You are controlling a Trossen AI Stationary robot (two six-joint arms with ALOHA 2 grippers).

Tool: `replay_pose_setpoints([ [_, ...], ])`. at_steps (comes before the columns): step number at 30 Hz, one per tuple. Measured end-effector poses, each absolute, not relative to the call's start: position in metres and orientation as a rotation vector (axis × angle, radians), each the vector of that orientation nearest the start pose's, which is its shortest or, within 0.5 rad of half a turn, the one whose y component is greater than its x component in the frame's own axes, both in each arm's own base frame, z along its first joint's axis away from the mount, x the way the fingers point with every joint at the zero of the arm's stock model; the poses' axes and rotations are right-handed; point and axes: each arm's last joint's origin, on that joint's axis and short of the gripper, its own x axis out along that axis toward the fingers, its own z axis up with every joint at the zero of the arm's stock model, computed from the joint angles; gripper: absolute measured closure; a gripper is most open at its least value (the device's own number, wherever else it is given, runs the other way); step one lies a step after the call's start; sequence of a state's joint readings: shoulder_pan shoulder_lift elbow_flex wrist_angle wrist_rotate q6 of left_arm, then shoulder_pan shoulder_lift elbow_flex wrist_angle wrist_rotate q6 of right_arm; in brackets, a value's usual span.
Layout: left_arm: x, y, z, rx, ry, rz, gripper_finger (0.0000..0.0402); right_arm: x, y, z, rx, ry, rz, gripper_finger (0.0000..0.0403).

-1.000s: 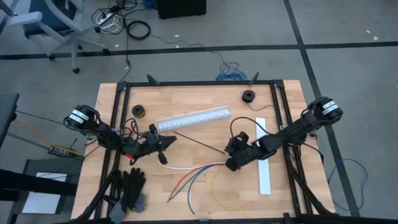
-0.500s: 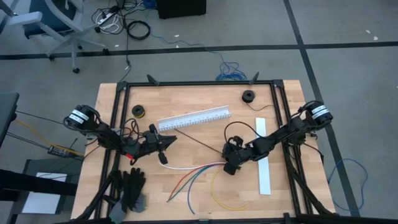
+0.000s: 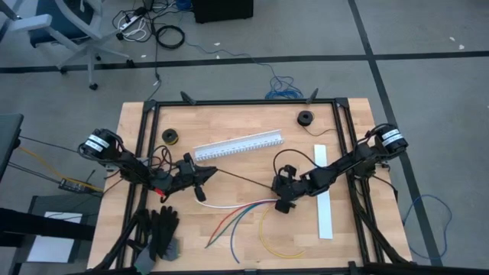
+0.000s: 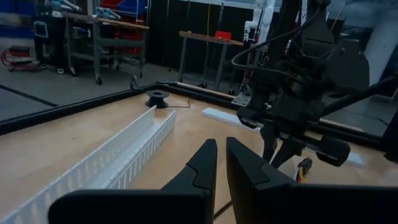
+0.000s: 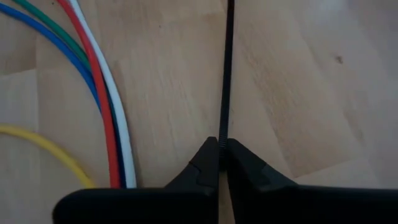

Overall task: Ziptie cables
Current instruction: Insert zip tie on the cable wire

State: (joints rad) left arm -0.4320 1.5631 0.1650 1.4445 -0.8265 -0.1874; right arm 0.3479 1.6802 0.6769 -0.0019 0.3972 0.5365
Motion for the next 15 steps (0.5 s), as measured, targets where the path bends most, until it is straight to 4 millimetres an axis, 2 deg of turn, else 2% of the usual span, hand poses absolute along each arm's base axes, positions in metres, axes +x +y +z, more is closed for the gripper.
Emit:
replay_pose_setpoints([
  [5, 0.197, -0.067, 0.139, -0.310, -0.080, 0.388, 0.0392, 0.266, 0.088, 0.118, 0.099, 0.842, -0.317, 0.0400],
  [9, 0.202, -0.069, 0.132, -0.358, -0.041, 0.411, 0.0392, 0.264, 0.085, 0.137, 0.093, 0.758, -0.360, 0.0401],
  [15, 0.230, -0.071, 0.126, -0.380, -0.018, 0.475, 0.0392, 0.263, 0.083, 0.166, 0.092, 0.611, -0.354, 0.0401],
])
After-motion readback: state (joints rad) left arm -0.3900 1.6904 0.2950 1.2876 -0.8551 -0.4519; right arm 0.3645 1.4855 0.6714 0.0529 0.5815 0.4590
